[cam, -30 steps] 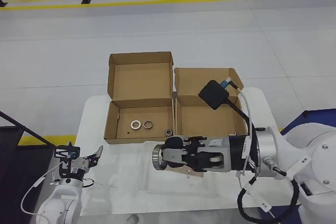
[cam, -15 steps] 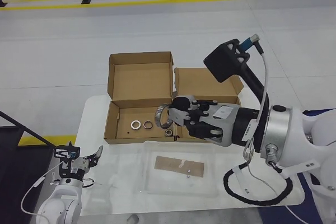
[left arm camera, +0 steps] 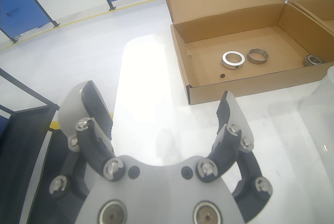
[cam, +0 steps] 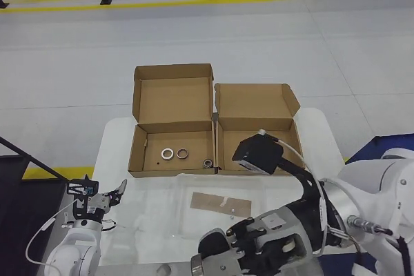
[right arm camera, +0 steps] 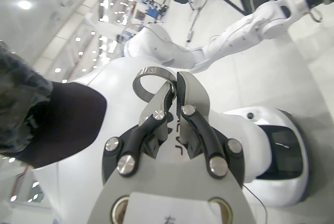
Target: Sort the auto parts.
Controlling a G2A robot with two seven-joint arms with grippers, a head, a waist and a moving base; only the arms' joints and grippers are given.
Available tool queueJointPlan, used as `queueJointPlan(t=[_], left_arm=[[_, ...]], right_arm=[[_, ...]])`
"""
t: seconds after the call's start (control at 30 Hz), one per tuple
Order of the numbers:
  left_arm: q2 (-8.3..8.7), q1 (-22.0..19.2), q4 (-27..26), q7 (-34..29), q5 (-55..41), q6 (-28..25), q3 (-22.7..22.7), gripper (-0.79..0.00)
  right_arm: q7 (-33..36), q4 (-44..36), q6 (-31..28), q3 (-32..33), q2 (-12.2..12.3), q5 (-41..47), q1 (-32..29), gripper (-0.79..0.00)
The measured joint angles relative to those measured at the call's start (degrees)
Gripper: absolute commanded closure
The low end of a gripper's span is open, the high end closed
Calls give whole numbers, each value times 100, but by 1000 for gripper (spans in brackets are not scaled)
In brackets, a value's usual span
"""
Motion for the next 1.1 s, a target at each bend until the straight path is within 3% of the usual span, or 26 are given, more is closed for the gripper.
queueJointPlan(t=[0.33,0.57,0.7,0.83,0.97,1.1], left_arm=[[0,0,0,0,0,0,0,-785],[0,0,0,0,0,0,0,-785],[0,0,0,0,0,0,0,-785],[0,0,0,0,0,0,0,-785],[0,0,0,0,0,0,0,-785],[0,0,0,0,0,0,0,-785]], right_arm=[[340,897,-971,-89,-127,2387,-419,0],[185,1259,-1231,-352,-213,2714,-268,0],[-777,1175,-549,-211,-97,1322,18,0],[-1660,1157,484,-315,39,-1360,232,0],[-1645,1973,704,-830,51,-2936,667,0],[-1457,3372,653,-1693,-119,-3650,1460,0]])
